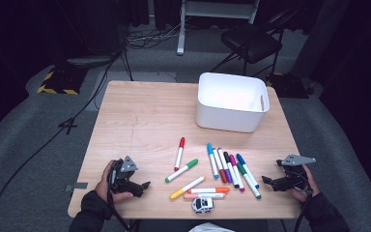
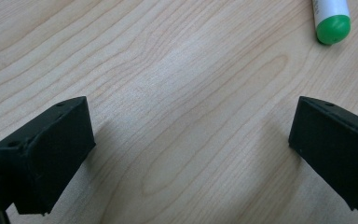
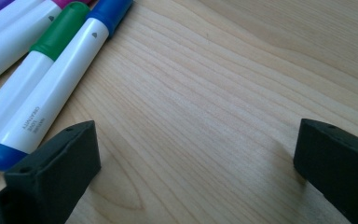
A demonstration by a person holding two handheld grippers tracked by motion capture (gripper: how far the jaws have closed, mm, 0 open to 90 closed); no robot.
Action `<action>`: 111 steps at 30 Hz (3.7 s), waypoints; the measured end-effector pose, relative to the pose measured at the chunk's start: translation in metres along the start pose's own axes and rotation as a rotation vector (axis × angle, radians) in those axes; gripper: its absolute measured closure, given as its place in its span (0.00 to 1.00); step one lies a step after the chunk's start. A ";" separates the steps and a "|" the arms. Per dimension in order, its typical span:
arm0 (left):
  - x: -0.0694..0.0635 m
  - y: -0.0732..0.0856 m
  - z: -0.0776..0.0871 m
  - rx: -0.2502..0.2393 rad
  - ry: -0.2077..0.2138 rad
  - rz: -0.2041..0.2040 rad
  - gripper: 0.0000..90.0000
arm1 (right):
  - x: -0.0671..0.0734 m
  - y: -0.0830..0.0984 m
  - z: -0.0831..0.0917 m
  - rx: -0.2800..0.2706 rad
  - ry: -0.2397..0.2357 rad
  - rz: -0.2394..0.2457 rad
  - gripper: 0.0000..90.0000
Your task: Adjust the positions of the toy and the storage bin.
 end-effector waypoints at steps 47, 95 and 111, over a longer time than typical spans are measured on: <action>0.001 0.000 0.000 0.004 -0.008 0.003 0.01 | -0.007 -0.195 0.038 -0.376 0.078 0.017 0.26; 0.000 -0.001 -0.001 0.003 -0.023 0.020 0.01 | -0.043 -0.211 -0.025 -0.161 0.054 -0.209 0.42; -0.001 -0.002 -0.001 0.006 -0.031 0.028 0.01 | -0.025 -0.205 -0.019 -0.120 -0.001 -0.123 0.49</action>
Point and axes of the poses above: each handheld gripper's, and its own axes: z roughly backward along the jaws, y roughly out of its underside, x roughly to its left, the point moved 5 cm from there along -z, roughly forward along the jaws, and after that the axes turned 15 degrees about -z, right-handed, at the moved point
